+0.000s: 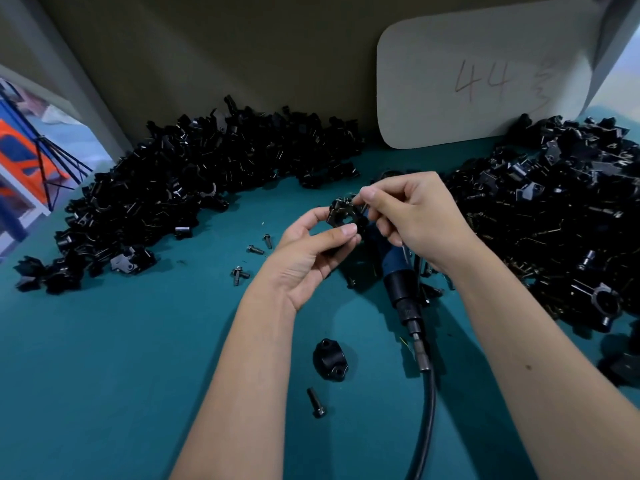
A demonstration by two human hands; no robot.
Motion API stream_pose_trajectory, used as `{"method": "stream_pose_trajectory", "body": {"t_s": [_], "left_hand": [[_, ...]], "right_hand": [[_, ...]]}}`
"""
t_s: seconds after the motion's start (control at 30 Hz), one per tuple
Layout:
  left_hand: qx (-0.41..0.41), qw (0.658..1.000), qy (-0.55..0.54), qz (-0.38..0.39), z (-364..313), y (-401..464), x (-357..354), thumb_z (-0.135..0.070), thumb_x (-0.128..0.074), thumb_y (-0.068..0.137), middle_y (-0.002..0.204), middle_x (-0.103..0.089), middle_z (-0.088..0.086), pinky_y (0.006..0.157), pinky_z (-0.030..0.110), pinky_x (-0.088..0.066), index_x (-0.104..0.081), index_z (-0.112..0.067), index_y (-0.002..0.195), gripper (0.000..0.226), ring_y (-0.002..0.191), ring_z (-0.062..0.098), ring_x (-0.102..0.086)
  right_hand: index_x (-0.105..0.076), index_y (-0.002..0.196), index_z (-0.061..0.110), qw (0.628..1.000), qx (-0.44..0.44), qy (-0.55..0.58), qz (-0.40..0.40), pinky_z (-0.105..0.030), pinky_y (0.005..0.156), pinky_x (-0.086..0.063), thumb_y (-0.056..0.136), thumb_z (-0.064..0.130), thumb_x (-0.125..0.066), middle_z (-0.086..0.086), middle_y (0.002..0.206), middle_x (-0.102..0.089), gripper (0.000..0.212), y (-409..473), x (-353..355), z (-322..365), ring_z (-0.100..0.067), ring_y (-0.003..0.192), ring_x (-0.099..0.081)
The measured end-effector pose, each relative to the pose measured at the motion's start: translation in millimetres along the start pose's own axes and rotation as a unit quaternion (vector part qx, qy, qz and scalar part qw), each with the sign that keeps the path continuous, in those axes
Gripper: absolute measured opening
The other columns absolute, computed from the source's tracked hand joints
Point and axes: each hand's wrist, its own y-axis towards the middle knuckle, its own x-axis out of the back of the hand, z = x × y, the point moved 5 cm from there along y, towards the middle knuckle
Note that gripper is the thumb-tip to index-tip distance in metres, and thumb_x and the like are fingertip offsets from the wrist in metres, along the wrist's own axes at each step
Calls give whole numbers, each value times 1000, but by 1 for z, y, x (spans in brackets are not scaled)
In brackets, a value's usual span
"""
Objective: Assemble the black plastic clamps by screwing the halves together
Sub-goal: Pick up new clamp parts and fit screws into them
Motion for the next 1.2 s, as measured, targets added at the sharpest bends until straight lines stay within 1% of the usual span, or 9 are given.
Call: {"method": "stream_pose_trajectory", "body": {"t_s": [0.23,0.4,0.47,0.6,0.77,0.83,1.0,1.13,1.2], "left_hand": [[5,1000,-6,3,2,0,-1,1,-81,68,89,-75,8,72,20,-59,-63,-8,114,50,78,17,-73],[2,1000,-9,1,3,1,-2,1,-81,68,88,-74,7,73,20,-59,-66,-9,108,44,78,15,-73],[-1,1000,-6,-1,3,1,-3,1,-81,69,87,-74,7,73,20,-59,-65,-9,110,45,78,15,-72],[-12,1000,-28,4,3,2,-8,2,-77,70,87,-72,6,71,19,-59,-63,-9,113,46,77,14,-71],[-11,987,-156,21,6,1,-18,5,-76,69,102,-67,17,64,16,-58,-67,-6,102,36,77,19,-69],[-12,984,-175,28,7,1,-19,5,-77,67,103,-67,18,65,17,-58,-67,-6,103,39,76,20,-70],[-6,986,-162,31,11,1,-25,5,-77,69,106,-66,16,65,17,-58,-65,-7,108,42,78,19,-68],[-9,983,-180,27,8,1,-22,5,-76,70,99,-69,17,65,17,-58,-67,-6,100,34,77,20,-69],[-9,984,-174,31,6,0,-20,6,-73,76,100,-68,17,65,16,-58,-66,-6,104,31,77,19,-69]], "right_hand": [[-80,90,12,999,-6,-43,19,-21,38,-37,102,21,-66,1,59,-63,20,0,3,4,-8,42,-48],[-76,73,14,992,-4,-122,39,-22,40,-39,99,31,-69,-4,52,-62,32,-1,7,3,-11,40,-46],[-78,74,19,991,10,-127,32,-19,41,-39,96,31,-73,-2,53,-63,26,-1,6,3,-10,40,-48],[-81,84,18,1000,12,2,-4,-20,39,-35,89,23,-82,-2,58,-63,7,-2,0,4,-13,44,-47],[-82,94,13,986,4,161,51,-21,44,-37,98,18,-70,-7,67,-54,14,-3,-4,12,-13,55,-47],[-82,95,12,983,-5,173,64,-20,44,-36,100,11,-67,-8,68,-54,16,-4,-3,15,-12,57,-46],[-65,70,14,982,-34,188,9,-20,39,-30,86,10,-81,-12,71,-47,23,-5,-4,13,-9,49,-39],[-77,97,8,976,-38,210,45,-20,45,-36,98,15,-69,-5,69,-51,10,-8,-6,14,-10,56,-40],[-79,94,9,978,-30,199,45,-20,44,-36,98,9,-68,-10,71,-53,12,-7,-6,16,-11,56,-42]]}}
